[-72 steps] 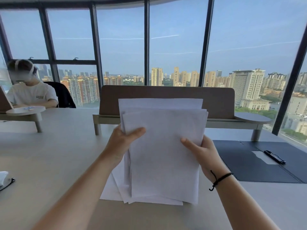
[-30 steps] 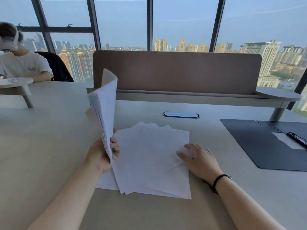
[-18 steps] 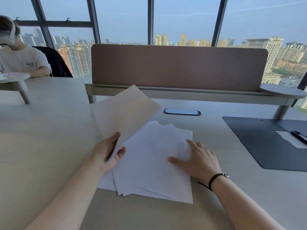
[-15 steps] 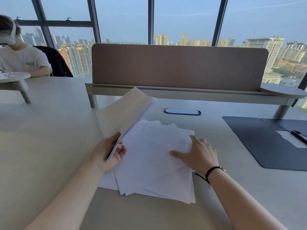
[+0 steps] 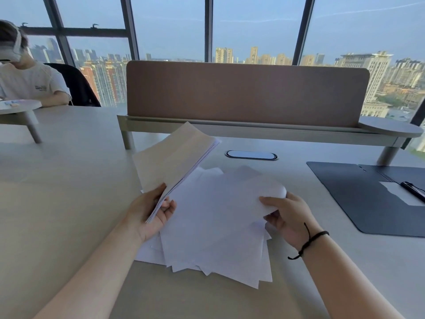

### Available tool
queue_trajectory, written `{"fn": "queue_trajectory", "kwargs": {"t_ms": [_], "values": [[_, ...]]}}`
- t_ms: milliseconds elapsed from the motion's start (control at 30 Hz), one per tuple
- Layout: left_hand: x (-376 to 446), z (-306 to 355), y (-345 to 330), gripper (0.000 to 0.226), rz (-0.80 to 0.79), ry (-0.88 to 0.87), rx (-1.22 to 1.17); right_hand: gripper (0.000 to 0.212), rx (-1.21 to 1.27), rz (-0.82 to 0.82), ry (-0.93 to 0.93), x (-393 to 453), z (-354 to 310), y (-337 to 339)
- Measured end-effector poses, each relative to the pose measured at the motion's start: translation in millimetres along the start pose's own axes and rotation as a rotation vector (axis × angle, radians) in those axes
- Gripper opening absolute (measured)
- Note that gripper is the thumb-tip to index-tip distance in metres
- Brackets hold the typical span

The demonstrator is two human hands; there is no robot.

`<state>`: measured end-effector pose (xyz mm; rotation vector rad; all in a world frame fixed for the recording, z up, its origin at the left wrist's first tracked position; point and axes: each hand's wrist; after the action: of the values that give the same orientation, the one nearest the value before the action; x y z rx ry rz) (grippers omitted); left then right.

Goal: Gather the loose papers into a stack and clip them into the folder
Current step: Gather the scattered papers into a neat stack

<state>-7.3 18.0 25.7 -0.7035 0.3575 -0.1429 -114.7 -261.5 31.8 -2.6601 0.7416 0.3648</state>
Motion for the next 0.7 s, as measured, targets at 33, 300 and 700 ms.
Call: {"fn": "queue_trajectory", "kwargs": {"t_ms": [33, 300, 700], "values": [[-0.8, 1.1, 0.2, 0.015, 0.008, -0.019, -0.003, 0.039, 0.075, 0.008, 0.021, 1.0, 0.1, 1.0], [-5.0, 1.3, -0.7, 0.017, 0.0, -0.042, -0.019, 0.054, 0.155, -0.218, 0.094, -10.1, 15.4, -20.8], [-4.8, 2.0, 1.0, 0.021, -0.031, 0.027, -0.008, 0.029, -0.107, -0.117, -0.04, -8.3, 36.4, -84.2]]}}
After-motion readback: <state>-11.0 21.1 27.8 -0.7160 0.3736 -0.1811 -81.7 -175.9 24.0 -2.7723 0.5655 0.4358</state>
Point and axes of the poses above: each hand's wrist, its own x-axis towards the middle knuckle, its own y-axis out of the back of the hand, z = x × y, and after that the axes turned 3 degrees about -y, right-handed
